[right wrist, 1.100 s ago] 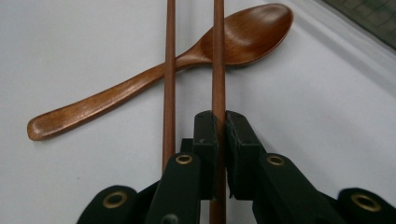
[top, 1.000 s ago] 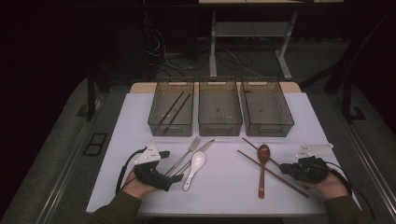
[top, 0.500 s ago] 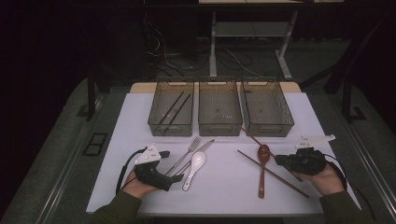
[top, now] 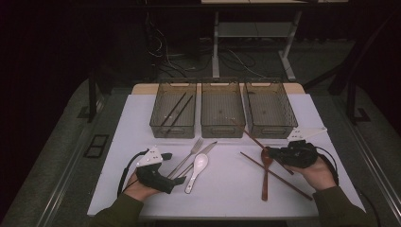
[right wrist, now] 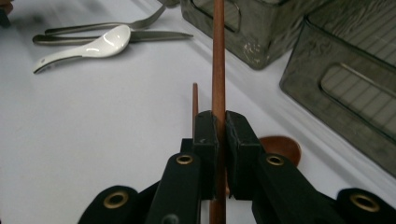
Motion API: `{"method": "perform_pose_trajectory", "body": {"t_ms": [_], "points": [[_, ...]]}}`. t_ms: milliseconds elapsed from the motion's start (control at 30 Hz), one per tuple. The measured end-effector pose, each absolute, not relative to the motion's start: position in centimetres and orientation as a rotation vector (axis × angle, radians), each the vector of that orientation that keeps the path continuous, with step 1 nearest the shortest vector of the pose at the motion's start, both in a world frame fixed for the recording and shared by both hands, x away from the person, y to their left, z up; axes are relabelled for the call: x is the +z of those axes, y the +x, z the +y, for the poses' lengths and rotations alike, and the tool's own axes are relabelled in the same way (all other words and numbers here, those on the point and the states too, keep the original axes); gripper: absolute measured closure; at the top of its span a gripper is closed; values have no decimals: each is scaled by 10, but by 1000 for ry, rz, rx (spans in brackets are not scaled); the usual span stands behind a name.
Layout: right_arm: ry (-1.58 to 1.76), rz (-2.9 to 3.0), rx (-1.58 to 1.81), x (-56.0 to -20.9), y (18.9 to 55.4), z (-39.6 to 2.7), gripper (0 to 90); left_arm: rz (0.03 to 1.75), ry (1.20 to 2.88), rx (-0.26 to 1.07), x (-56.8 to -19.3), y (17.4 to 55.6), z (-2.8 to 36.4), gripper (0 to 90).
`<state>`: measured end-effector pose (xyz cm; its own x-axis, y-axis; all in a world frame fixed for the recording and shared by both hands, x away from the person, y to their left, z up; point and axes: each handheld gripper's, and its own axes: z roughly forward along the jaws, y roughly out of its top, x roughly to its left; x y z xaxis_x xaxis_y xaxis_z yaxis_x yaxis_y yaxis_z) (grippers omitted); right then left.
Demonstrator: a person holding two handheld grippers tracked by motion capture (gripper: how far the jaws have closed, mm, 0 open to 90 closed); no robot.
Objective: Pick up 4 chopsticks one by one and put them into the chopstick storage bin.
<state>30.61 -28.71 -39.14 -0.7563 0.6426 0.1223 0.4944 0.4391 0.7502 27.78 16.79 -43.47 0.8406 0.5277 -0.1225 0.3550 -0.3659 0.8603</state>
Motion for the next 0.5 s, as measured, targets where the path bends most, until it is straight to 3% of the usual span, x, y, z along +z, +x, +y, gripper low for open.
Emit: {"method": "perform_pose_trajectory", "body": {"t_ms": [500], "points": [[986, 2474, 1279, -378, 329, -255, 831, 649, 1992, 211, -434, 277, 169, 0]]}}
